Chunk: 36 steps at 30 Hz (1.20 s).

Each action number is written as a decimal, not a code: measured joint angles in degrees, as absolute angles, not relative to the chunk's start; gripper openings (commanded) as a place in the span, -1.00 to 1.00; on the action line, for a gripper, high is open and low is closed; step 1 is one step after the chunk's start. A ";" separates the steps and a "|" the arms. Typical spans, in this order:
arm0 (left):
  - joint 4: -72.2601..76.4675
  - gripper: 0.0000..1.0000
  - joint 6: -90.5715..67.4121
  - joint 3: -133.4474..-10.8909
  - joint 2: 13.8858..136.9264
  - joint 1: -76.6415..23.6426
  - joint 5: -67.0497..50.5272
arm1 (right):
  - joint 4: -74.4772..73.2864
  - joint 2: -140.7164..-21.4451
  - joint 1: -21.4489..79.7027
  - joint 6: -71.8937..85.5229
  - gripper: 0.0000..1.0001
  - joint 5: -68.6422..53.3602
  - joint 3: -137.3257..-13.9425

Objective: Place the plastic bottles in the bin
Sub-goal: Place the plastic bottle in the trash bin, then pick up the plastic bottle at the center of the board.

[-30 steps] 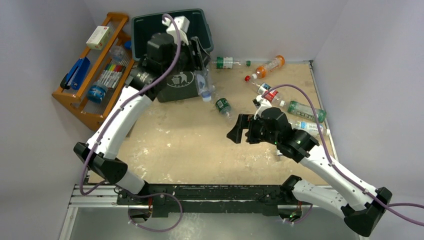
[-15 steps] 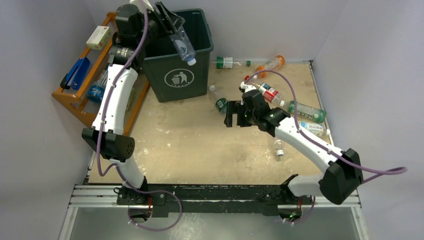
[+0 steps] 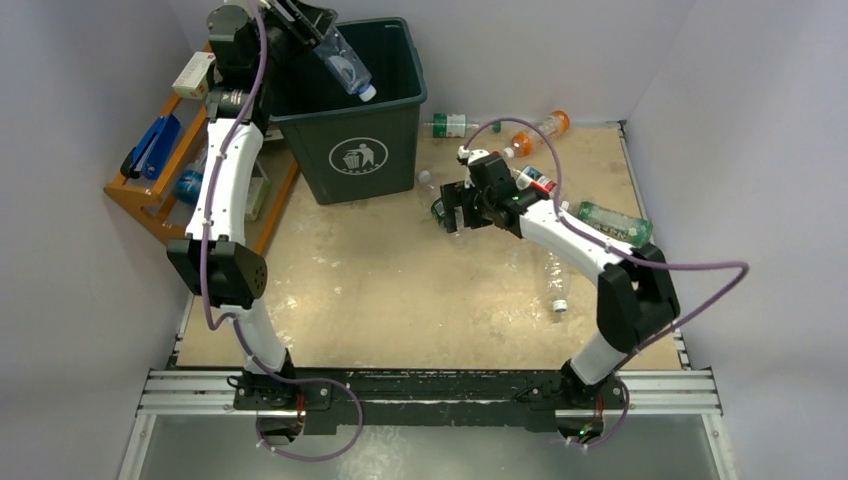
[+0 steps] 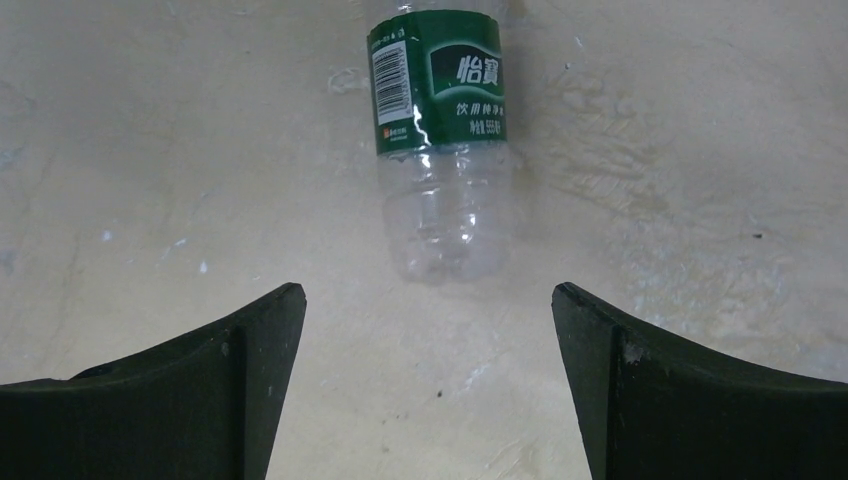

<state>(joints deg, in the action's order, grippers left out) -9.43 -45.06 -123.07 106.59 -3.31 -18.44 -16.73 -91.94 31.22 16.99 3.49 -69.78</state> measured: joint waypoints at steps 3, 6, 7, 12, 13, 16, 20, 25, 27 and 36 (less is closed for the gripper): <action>-7.64 -0.05 -46.22 -122.91 107.90 -2.11 -18.41 | -16.03 -95.83 31.22 15.09 0.90 3.57 -70.91; -6.42 -0.05 -47.27 -122.89 109.14 -1.08 -18.37 | -15.97 -100.05 31.22 13.54 0.91 3.97 -72.18; -6.09 -0.05 -47.59 -122.89 109.56 -0.73 -18.35 | -15.92 -101.38 31.22 13.15 0.90 4.03 -72.69; -4.34 -0.05 -48.84 -122.89 111.48 0.78 -18.24 | -15.73 -107.24 31.22 11.73 0.87 4.89 -75.55; -4.05 -0.05 -48.93 -122.89 111.92 1.15 -18.20 | -15.64 -108.09 31.22 11.62 0.85 4.91 -75.99; -4.01 -0.04 -48.93 -122.89 112.86 1.87 -18.02 | -15.27 -110.10 31.22 11.35 0.78 4.78 -76.93; -3.97 -0.04 -48.90 -122.23 113.30 2.66 -17.63 | -14.48 -111.39 31.22 11.35 0.61 4.32 -77.12; -4.62 0.07 -48.47 -121.51 113.43 3.38 -16.60 | -13.34 -111.44 31.22 11.62 0.28 3.42 -77.10; -5.26 0.17 -48.31 -121.51 113.51 3.49 -16.01 | -12.67 -111.35 31.22 11.90 0.16 3.42 -76.73; -9.76 0.51 -46.24 -121.51 113.65 3.64 -14.44 | -10.66 -104.79 31.22 13.13 0.06 2.63 -68.77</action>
